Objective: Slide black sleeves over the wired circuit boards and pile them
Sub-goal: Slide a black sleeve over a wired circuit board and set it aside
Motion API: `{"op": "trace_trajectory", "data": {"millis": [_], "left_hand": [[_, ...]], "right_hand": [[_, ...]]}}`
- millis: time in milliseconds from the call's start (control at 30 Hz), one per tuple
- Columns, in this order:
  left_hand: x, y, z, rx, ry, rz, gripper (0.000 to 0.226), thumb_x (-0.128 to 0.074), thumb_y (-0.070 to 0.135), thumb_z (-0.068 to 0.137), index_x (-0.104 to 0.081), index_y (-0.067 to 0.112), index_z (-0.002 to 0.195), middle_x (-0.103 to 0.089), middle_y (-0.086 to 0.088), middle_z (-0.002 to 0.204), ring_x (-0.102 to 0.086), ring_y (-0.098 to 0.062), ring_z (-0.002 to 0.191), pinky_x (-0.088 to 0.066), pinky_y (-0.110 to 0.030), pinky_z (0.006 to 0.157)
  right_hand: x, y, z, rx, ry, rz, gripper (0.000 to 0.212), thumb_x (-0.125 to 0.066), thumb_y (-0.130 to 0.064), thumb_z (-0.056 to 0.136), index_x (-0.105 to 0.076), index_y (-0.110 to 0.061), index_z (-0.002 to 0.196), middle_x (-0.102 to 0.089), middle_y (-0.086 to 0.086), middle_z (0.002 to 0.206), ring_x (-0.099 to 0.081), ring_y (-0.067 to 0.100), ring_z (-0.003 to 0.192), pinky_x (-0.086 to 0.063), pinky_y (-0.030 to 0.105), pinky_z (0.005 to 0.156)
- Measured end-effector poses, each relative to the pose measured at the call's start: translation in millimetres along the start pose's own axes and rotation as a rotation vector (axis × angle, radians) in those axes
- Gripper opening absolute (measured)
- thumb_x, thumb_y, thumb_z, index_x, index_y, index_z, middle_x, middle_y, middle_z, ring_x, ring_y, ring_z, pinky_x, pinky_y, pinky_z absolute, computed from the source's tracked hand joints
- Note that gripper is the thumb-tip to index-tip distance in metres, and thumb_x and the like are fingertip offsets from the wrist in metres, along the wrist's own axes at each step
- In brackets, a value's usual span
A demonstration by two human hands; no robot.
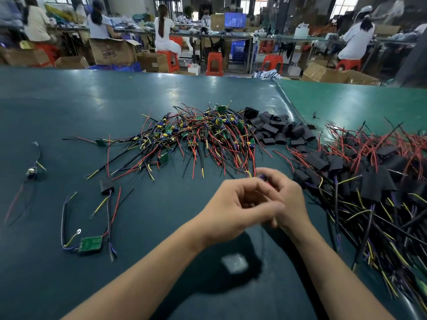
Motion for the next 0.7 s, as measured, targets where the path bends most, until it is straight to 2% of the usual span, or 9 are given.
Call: {"op": "trace_trajectory", "data": {"millis": [67, 100, 200, 367, 467, 533, 600, 700], "left_hand": [[10.1, -1.7, 5.6, -0.011, 0.17, 0.02, 0.011, -0.064, 0.001, 0.092, -0.066, 0.008, 0.085, -0.067, 0.001, 0.062, -0.058, -0.01, 0.057, -0.048, -0.019, 0.06], [17.8, -3.1, 9.5, -0.001, 0.256, 0.041, 0.012, -0.064, 0.004, 0.093, -0.066, 0.009, 0.083, -0.067, 0.001, 0.061, -0.056, -0.011, 0.056, -0.046, -0.02, 0.057], [40.4, -10.5, 24.0, 0.068, 0.384, 0.142, 0.012, -0.065, 0.011, 0.093, -0.067, 0.008, 0.082, -0.067, 0.0, 0.062, -0.053, -0.009, 0.054, -0.043, -0.018, 0.055], [57.6, -22.8, 62.4, 0.115, 0.377, 0.295, 0.013, -0.066, 0.013, 0.093, -0.069, 0.006, 0.082, -0.068, 0.0, 0.064, -0.053, -0.004, 0.052, -0.043, -0.013, 0.054], [65.0, -31.0, 97.3, 0.115, 0.378, 0.447, 0.015, -0.069, 0.018, 0.092, -0.071, 0.009, 0.081, -0.07, -0.002, 0.069, -0.056, -0.007, 0.056, -0.047, -0.02, 0.059], [67.3, -37.8, 123.4, 0.111, 0.361, 0.609, 0.014, -0.069, 0.023, 0.09, -0.071, 0.013, 0.081, -0.068, 0.004, 0.07, -0.056, -0.006, 0.06, -0.046, -0.022, 0.064], [65.9, -43.2, 148.3, 0.077, 0.305, 0.805, 0.01, -0.066, 0.023, 0.089, -0.072, 0.016, 0.084, -0.064, 0.011, 0.072, -0.058, -0.004, 0.068, -0.045, -0.022, 0.069], [64.0, -53.3, 184.6, 0.035, 0.231, 1.015, 0.017, -0.06, 0.017, 0.089, -0.073, 0.01, 0.097, -0.071, -0.002, 0.093, -0.064, -0.019, 0.092, -0.047, -0.026, 0.084]], "right_hand": [[5.0, 2.8, 3.5, -0.113, 0.166, 0.266, 0.017, -0.066, -0.005, 0.091, -0.063, -0.008, 0.108, -0.07, 0.002, 0.084, -0.066, 0.009, 0.066, -0.056, 0.029, 0.061], [7.5, 3.2, 5.0, -0.151, 0.225, 0.367, 0.014, -0.061, -0.006, 0.095, -0.059, -0.005, 0.109, -0.069, 0.006, 0.084, -0.066, 0.013, 0.061, -0.056, 0.03, 0.053], [13.2, 2.9, 7.2, -0.168, 0.347, 0.498, 0.008, -0.057, -0.011, 0.098, -0.052, -0.01, 0.104, -0.069, 0.006, 0.085, -0.068, 0.017, 0.056, -0.053, 0.027, 0.044], [11.0, 0.7, 8.2, -0.137, 0.411, 0.489, 0.011, -0.056, -0.014, 0.099, -0.047, -0.02, 0.099, -0.07, 0.002, 0.089, -0.067, 0.014, 0.05, -0.048, 0.022, 0.037], [12.7, 1.2, 8.9, -0.128, 0.451, 0.477, 0.012, -0.056, -0.017, 0.1, -0.045, -0.022, 0.098, -0.072, 0.0, 0.091, -0.066, 0.015, 0.048, -0.044, 0.02, 0.034], [13.8, 0.7, 8.7, -0.101, 0.481, 0.453, 0.011, -0.053, -0.018, 0.101, -0.044, -0.023, 0.098, -0.072, 0.001, 0.094, -0.064, 0.015, 0.047, -0.043, 0.02, 0.033], [16.6, -0.3, 7.8, -0.053, 0.549, 0.42, 0.012, -0.05, -0.017, 0.103, -0.044, -0.026, 0.098, -0.07, 0.001, 0.094, -0.061, 0.014, 0.045, -0.041, 0.02, 0.033], [25.2, -2.2, 6.8, 0.027, 0.707, 0.385, 0.013, -0.048, -0.018, 0.104, -0.042, -0.029, 0.098, -0.069, 0.002, 0.091, -0.058, 0.013, 0.042, -0.04, 0.019, 0.033]]}}
Point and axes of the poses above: each hand's wrist, its own z-axis towards the middle knuckle, its own x-axis out of the back of the hand, y = z × x, the point moved 2 cm from there along z, towards the middle knuckle
